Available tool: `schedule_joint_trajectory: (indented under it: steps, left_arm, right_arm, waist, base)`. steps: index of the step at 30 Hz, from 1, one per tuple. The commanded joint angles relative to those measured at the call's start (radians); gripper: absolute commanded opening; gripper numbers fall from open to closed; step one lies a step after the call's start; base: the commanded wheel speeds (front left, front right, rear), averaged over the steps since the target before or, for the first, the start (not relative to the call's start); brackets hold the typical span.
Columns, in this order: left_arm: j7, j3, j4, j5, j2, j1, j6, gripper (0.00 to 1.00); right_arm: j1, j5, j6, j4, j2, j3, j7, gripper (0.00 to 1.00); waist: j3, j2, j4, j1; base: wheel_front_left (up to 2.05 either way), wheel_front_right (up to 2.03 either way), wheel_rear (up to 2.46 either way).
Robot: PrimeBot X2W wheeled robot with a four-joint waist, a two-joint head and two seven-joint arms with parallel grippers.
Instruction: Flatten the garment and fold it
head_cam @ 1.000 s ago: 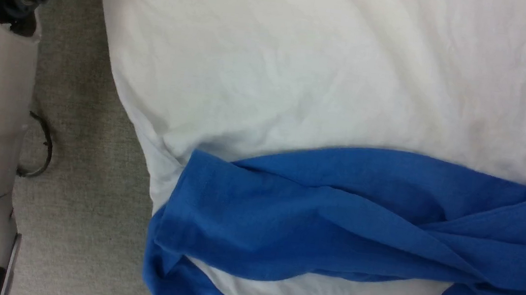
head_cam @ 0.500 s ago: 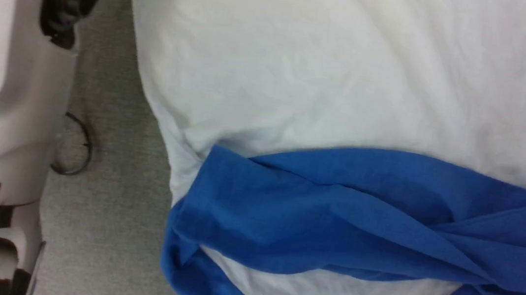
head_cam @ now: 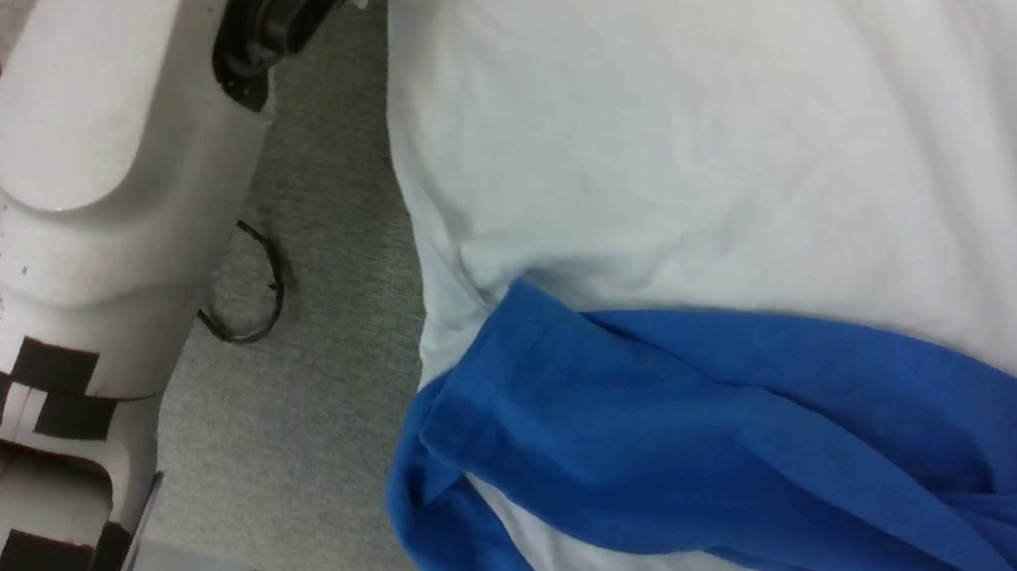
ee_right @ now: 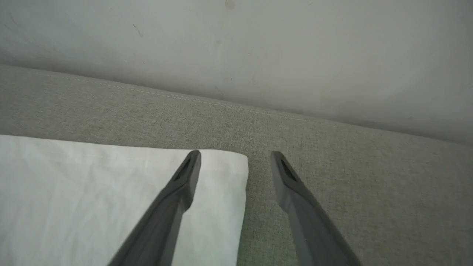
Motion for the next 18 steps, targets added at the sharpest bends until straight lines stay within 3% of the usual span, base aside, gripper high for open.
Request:
schedule_joint_trajectory:
  steps: [1,13,14,15,16,17,18]
  left_arm:
    - [-0.002,-0.003,0.006,-0.004,-0.002,-0.014,-0.004,0.0]
    - [-0.026,-0.015,0.029,-0.013,-0.015,-0.035,-0.008,0.0]
    - [-0.027,-0.016,0.031,-0.014,-0.015,-0.037,-0.009,0.0]
    - [-0.028,-0.017,0.034,-0.015,-0.016,-0.039,-0.01,0.0]
    - [-0.029,-0.019,0.036,-0.016,-0.017,-0.041,-0.011,0.0]
    - [-0.03,-0.02,0.039,-0.017,-0.018,-0.044,-0.012,0.0]
    - [-0.031,-0.022,0.041,-0.017,-0.018,-0.047,-0.014,0.0]
  right_arm:
    - [-0.012,-0.008,-0.001,0.006,0.003,0.0,0.005,1.0]
    - [-0.015,-0.101,-0.001,0.058,0.058,-0.093,0.035,1.0]
    - [-0.017,-0.104,-0.001,0.059,0.062,-0.1,0.033,0.83]
    - [-0.02,-0.106,-0.001,0.058,0.064,-0.104,0.03,0.44]
    - [-0.024,-0.109,-0.001,0.058,0.065,-0.106,0.023,0.29]
    - [-0.028,-0.112,-0.001,0.057,0.065,-0.11,0.014,0.0]
    - [-0.032,-0.116,-0.001,0.059,0.064,-0.111,0.006,0.0]
  waist:
    - [0.018,0.0,0.019,-0.0001]
    - [0.053,0.0,0.052,-0.0001]
    - [0.055,0.0,0.053,-0.0001]
    - [0.056,0.0,0.055,-0.0001]
    - [0.057,0.0,0.056,-0.0001]
    - [0.057,0.0,0.057,-0.0001]
    - [0.058,0.0,0.057,-0.0001]
  base:
    - [0.0,0.0,0.0]
    - [0.0,0.0,0.0]
    - [0.0,0.0,0.0]
    - [0.0,0.0,0.0]
    - [0.0,0.0,0.0]
    - [0.0,0.0,0.0]
    - [0.0,0.0,0.0]
